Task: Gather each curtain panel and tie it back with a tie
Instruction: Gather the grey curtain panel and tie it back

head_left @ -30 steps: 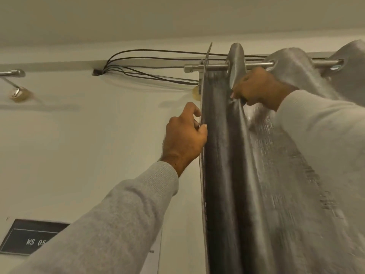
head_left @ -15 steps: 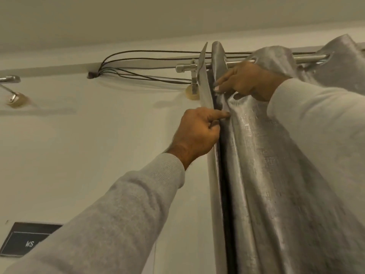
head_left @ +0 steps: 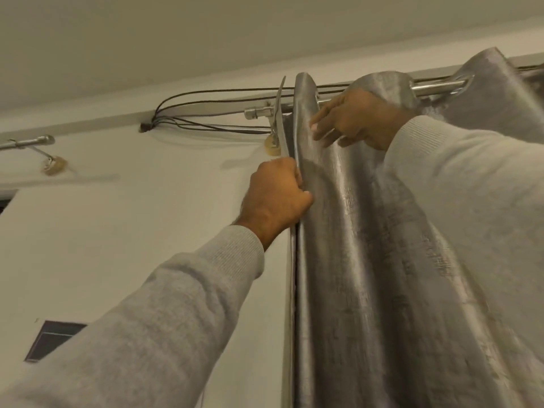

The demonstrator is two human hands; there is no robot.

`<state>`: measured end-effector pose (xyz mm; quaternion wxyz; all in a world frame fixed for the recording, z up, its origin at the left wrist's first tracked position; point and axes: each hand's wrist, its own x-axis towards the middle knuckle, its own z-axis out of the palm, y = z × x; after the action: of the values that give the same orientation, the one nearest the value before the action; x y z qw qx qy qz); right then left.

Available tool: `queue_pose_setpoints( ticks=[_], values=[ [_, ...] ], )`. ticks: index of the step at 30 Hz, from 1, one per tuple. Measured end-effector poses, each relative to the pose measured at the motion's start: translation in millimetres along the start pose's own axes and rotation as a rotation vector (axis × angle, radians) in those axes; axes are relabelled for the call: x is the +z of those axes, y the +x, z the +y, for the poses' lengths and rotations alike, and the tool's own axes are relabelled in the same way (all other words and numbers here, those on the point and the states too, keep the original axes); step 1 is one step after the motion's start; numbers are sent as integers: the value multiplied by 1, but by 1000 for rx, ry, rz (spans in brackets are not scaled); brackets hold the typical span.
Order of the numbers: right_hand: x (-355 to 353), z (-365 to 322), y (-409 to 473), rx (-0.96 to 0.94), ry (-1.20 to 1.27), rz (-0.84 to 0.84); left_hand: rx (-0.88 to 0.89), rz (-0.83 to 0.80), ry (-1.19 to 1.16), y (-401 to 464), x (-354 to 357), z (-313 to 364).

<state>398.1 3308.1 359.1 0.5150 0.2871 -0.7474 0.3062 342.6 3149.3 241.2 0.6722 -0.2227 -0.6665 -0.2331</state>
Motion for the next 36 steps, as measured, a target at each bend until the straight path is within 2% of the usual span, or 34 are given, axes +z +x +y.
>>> queue_pose_setpoints(
  ticks=[3,5,7,9,12,15,18,21,25,28,30,33,34,36],
  values=[
    [-12,21,-5,-5,-504,422,-46,90,28,-8,-3,-1],
    [-23,39,-13,44,-687,571,-31,107,-13,-10,-6,-2],
    [-36,53,-17,155,-707,563,-46,123,-51,-12,-7,0],
    [-51,63,-19,244,-744,486,-78,127,-75,-12,-6,3],
    [-59,69,-18,244,-735,395,-144,71,-64,-12,-7,4],
    [-49,63,-12,243,-763,429,-257,-24,-160,-14,-8,0],
    [-13,40,-2,78,-764,443,-141,-10,-244,-19,-7,-10],
    [28,17,13,-88,-589,300,18,-16,-293,-22,-9,-24],
    [31,18,25,-132,-496,110,121,-120,-294,-18,-12,-33],
    [14,25,25,-57,-378,115,127,-119,-293,-17,-9,-37],
    [4,25,24,73,-330,134,85,-104,-315,-17,-10,-42],
    [-1,22,23,224,-426,254,-9,-76,-359,-18,-12,-48],
    [6,19,24,229,-492,340,-39,-63,-384,-17,-12,-49],
    [37,7,31,121,-537,453,-85,-40,-441,-16,-12,-53]
  ],
)
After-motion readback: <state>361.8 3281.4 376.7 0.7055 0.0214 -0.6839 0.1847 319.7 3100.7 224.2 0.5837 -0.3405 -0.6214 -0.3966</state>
